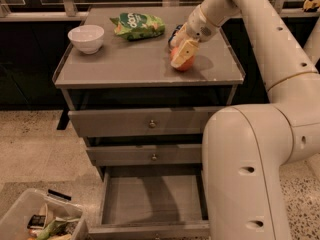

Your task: Place apple into bottom drawer

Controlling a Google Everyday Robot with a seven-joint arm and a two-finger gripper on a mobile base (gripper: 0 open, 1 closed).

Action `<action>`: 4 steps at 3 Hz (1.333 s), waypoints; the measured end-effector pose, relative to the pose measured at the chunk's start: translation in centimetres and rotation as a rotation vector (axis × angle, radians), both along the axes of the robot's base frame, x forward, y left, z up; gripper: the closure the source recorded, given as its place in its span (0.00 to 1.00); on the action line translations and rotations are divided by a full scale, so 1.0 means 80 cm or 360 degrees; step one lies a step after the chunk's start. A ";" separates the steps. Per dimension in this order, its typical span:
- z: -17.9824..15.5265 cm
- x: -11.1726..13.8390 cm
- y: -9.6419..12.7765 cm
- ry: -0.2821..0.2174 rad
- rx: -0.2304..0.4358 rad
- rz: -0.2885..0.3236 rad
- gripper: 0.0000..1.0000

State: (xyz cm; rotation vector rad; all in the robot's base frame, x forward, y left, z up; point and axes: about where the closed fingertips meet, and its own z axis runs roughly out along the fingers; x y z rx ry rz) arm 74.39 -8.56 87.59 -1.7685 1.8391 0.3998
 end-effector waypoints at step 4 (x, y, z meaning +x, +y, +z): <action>0.000 0.000 0.000 0.0000 0.0000 0.0000 1.00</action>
Offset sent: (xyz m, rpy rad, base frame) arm 0.0000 0.0000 0.0000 0.0000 0.0000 0.0000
